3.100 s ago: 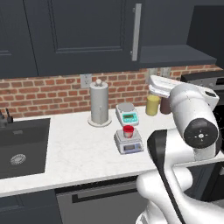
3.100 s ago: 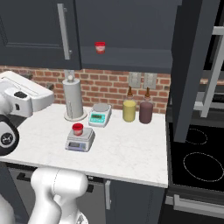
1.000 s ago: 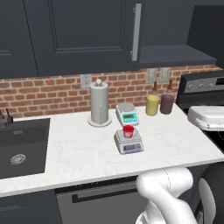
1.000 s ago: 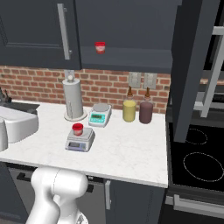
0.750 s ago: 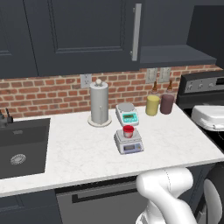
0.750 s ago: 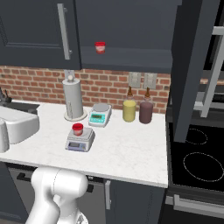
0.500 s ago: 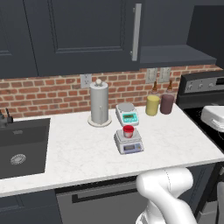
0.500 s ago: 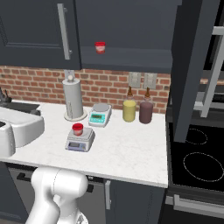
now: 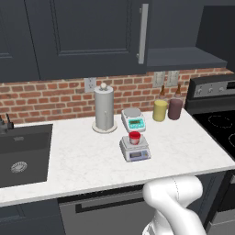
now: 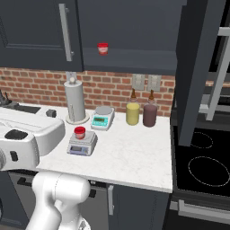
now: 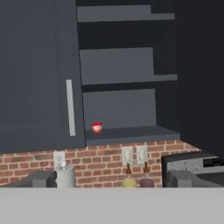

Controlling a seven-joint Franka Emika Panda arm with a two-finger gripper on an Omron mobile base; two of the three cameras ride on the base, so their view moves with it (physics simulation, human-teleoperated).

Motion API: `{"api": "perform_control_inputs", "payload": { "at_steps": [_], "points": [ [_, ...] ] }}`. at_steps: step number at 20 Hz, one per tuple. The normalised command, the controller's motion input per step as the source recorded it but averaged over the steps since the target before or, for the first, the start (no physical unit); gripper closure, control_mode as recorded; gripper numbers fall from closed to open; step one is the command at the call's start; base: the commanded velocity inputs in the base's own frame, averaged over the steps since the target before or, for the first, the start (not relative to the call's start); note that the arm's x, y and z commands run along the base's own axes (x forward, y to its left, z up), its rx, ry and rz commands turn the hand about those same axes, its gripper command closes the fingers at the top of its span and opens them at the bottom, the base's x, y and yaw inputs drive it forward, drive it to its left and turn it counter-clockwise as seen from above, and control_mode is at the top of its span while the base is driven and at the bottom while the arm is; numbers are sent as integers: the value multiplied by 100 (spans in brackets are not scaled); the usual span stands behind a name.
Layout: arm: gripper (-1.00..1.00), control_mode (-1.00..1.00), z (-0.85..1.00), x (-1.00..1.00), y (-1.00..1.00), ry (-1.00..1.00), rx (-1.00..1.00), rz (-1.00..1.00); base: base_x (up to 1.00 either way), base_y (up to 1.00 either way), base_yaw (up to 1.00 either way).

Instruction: Pick the jam and place it on the digital scale for weighing, and close the cabinet.

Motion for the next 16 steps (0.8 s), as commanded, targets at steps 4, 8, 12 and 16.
{"api": "perform_control_inputs", "payload": {
  "at_steps": [4,8,12,16],
  "points": [
    [-100,-100,0,0,0,-6,0,0,0,0,0],
    [-100,-100,-17,-8,0,-16,-1,0,0,0,0],
    [-100,-100,-2,0,3,-4,0,0,0,0,0],
    [-100,-100,-2,0,3,-5,0,-1,0,0,0]
  ]
}}
